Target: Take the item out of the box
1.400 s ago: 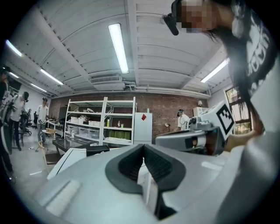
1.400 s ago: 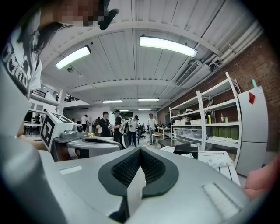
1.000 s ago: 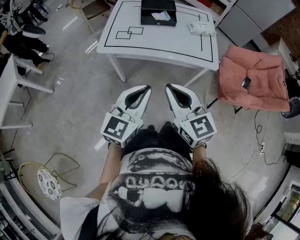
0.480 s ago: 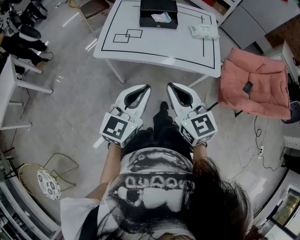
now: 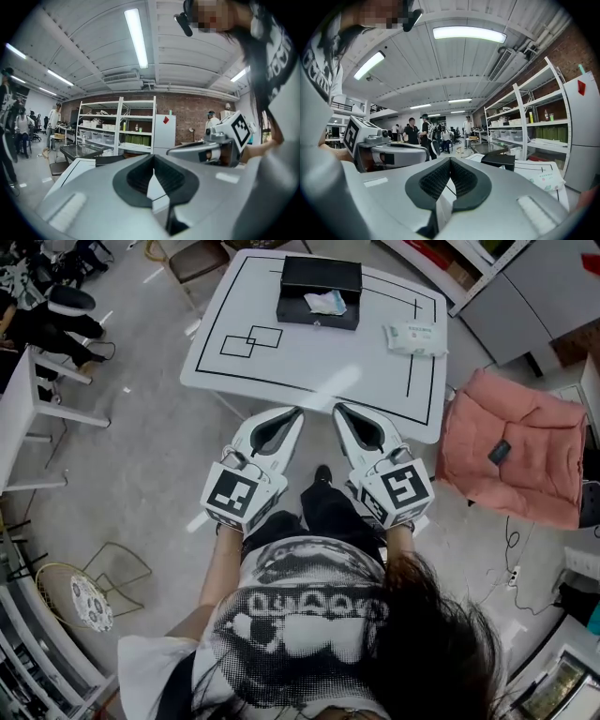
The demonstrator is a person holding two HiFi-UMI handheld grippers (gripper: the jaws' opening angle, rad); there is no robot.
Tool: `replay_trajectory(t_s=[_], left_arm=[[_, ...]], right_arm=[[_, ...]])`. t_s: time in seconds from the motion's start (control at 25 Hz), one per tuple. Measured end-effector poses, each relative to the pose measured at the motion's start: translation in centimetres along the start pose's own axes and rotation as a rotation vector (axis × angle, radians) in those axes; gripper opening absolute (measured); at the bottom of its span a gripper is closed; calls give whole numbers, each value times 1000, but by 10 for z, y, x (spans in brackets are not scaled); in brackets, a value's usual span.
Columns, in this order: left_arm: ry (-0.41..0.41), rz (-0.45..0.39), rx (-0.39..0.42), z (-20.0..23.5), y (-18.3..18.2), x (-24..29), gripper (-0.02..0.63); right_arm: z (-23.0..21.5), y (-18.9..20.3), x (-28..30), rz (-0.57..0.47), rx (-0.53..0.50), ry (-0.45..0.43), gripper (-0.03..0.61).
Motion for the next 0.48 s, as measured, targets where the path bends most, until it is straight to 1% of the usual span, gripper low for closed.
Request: replay_trajectory(t_s=[0.12, 0.28, 0.48], left_arm=[[-17, 1, 4, 8, -8, 26, 0], [-55, 28, 7, 18, -7, 55, 0], [-89, 39, 17, 17, -12, 86, 0]], right_arm=[[-27, -5, 14, -4, 6, -21, -5], [-57, -7, 27, -8, 12, -53, -5], [-91, -7, 33, -10, 17, -87, -5]])
Point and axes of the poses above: the fingertips, and each gripper's own axes: x forward along the fingers, z to its left, y out of its underside, the point moved 4 cm from there along -x, backward along the fingers, and after that the axes turned 1 degree about y, right-handed, at the moved point
